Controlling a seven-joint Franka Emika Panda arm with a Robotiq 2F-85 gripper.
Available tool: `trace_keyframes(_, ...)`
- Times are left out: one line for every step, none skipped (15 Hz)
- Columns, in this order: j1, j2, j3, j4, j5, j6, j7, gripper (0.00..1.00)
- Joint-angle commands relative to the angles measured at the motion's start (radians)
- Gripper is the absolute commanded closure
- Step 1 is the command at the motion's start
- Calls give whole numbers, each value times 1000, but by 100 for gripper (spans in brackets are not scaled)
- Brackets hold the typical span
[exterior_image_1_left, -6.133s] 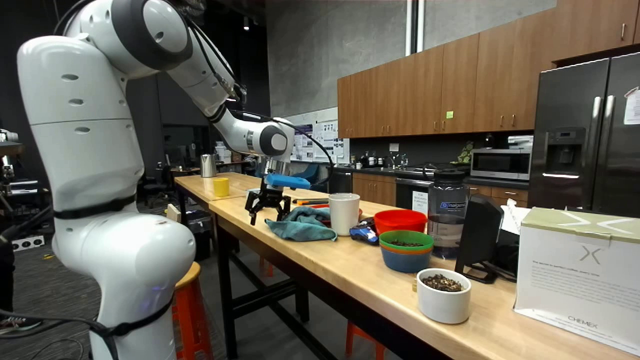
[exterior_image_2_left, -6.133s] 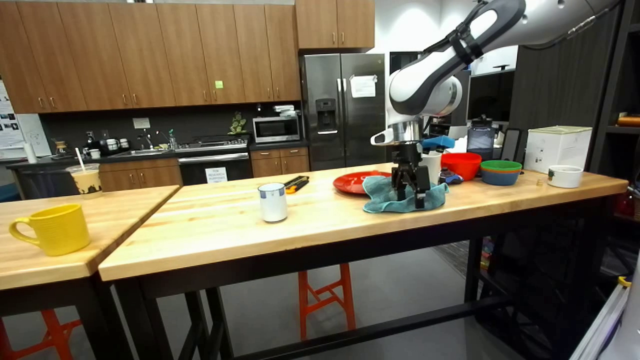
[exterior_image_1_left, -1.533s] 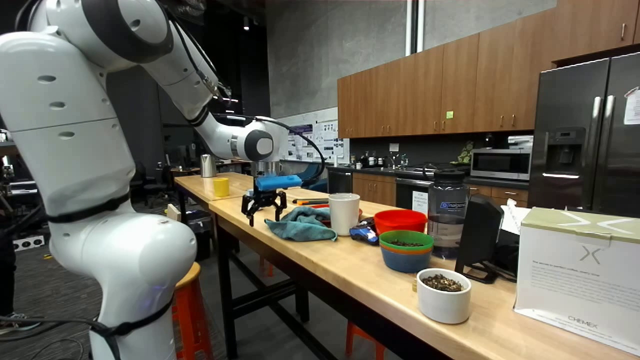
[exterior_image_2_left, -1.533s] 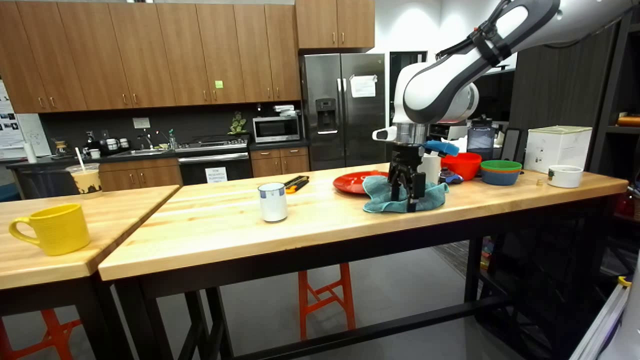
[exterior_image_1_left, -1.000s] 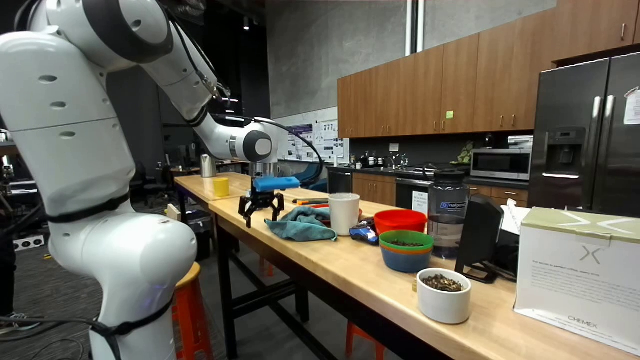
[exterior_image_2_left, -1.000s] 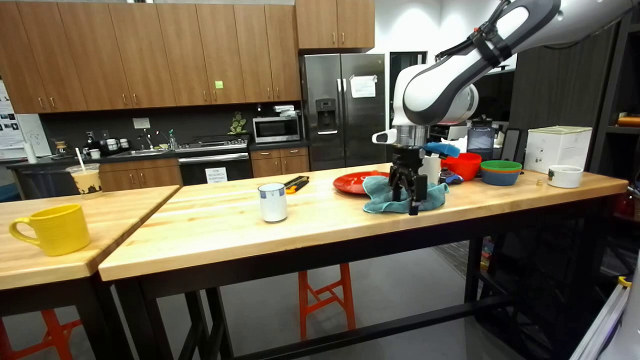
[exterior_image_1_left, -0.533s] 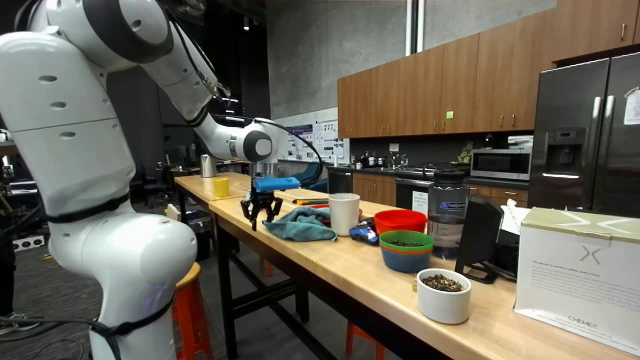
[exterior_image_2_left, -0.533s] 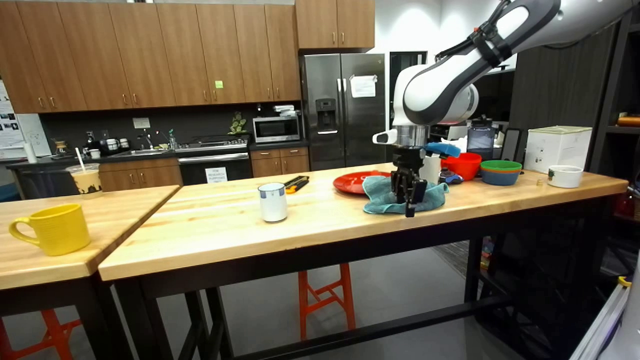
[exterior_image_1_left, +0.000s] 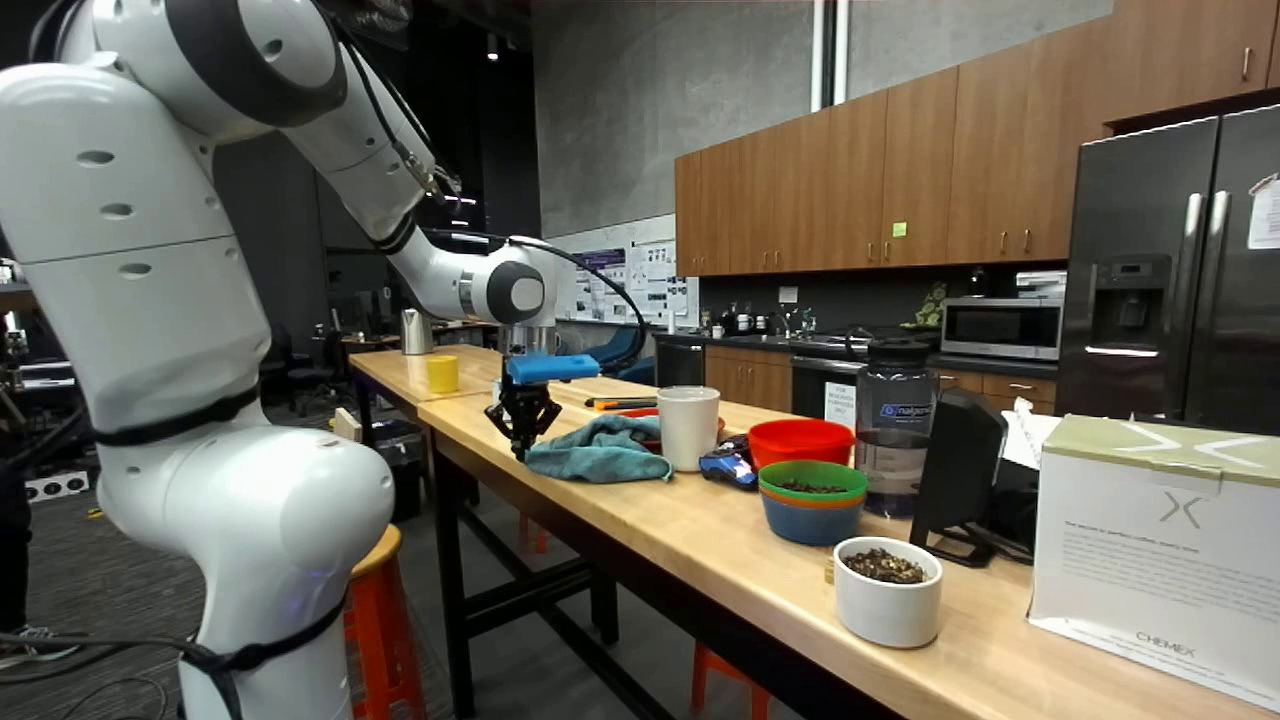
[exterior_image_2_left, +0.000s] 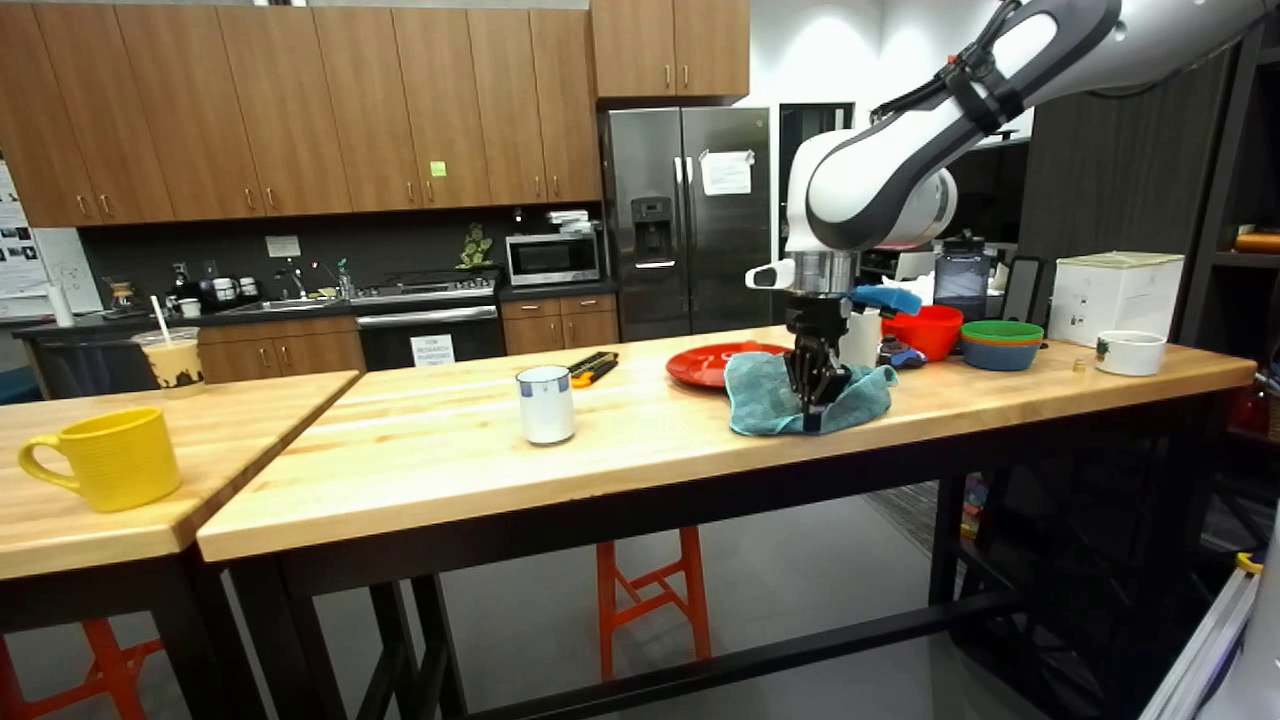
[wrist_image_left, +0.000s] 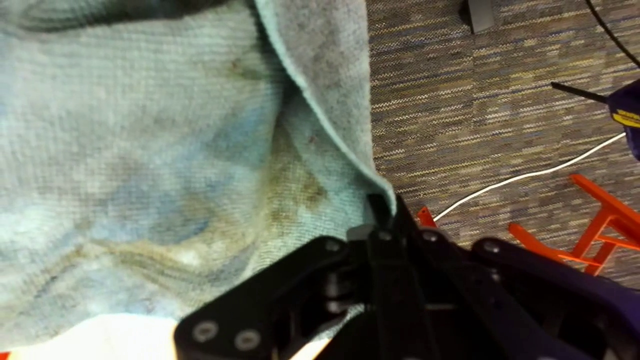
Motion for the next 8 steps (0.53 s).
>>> trace_keyframes(9, -25, -6, -9, 2, -13, 3, 100)
trace_keyframes(10, -26, -6, -5, 1, -16, 7, 100)
trace_keyframes(9, -27, -4, -2, -2, -18, 14, 100)
trace_keyframes(9, -28, -3, 8, -2, -20, 23, 100)
trace_keyframes(9, -31, -4, 30, 7, -25, 35, 100)
trace_keyframes(10, -35, -3, 51, 11, -27, 50, 100)
trace_keyframes(10, -39, -3, 85, 17, -28, 67, 100)
trace_keyframes(11, -39, -3, 127, 25, -31, 88, 100)
